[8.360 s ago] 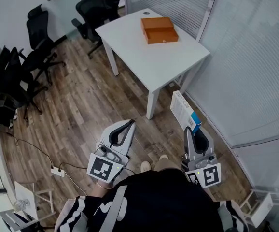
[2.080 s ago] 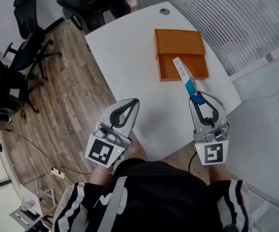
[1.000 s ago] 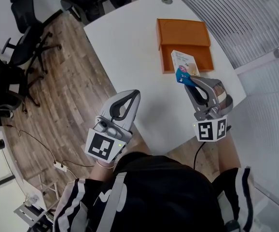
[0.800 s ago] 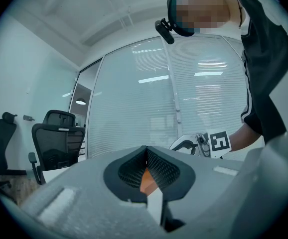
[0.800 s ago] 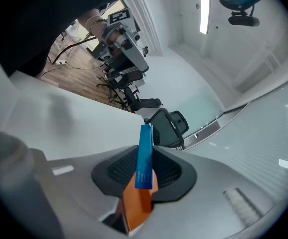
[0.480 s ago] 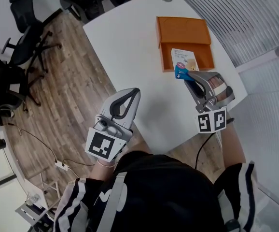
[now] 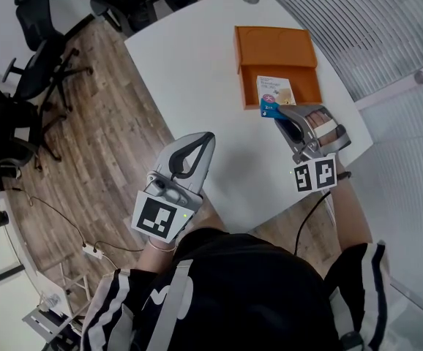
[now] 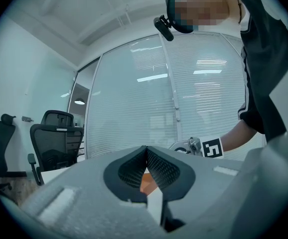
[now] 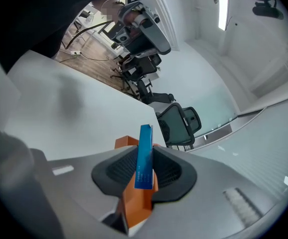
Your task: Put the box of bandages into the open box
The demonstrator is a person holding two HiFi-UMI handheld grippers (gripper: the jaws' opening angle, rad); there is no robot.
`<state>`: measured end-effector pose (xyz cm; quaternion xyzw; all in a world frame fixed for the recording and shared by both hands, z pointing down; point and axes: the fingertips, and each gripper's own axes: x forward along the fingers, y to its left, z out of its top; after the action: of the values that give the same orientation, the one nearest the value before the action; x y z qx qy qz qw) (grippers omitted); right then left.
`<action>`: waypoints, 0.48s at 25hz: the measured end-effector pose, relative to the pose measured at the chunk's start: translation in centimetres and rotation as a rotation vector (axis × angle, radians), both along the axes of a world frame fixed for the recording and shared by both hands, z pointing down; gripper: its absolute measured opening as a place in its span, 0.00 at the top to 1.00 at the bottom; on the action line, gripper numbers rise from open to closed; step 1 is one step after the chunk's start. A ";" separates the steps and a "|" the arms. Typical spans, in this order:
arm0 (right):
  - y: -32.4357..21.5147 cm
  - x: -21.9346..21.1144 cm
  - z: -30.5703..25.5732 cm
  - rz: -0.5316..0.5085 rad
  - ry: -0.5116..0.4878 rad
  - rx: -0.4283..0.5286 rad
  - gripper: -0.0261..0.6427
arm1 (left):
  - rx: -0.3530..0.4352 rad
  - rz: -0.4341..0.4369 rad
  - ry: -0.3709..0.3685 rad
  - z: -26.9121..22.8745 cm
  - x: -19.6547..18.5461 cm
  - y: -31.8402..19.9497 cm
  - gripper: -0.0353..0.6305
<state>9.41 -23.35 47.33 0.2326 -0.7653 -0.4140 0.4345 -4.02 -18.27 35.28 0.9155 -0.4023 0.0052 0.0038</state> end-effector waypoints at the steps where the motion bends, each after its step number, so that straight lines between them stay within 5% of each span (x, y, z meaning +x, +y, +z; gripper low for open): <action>1: -0.1 0.0 0.2 -0.003 0.007 -0.004 0.84 | 0.000 0.002 -0.001 0.0 0.1 0.0 0.95; 12: -0.8 -0.5 2.4 -0.050 0.078 -0.034 0.84 | -0.006 -0.004 -0.002 0.1 0.4 0.4 0.95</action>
<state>8.93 -24.13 49.71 0.1896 -0.7603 -0.4204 0.4575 -3.62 -17.91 35.40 0.9146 -0.4043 0.0071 0.0063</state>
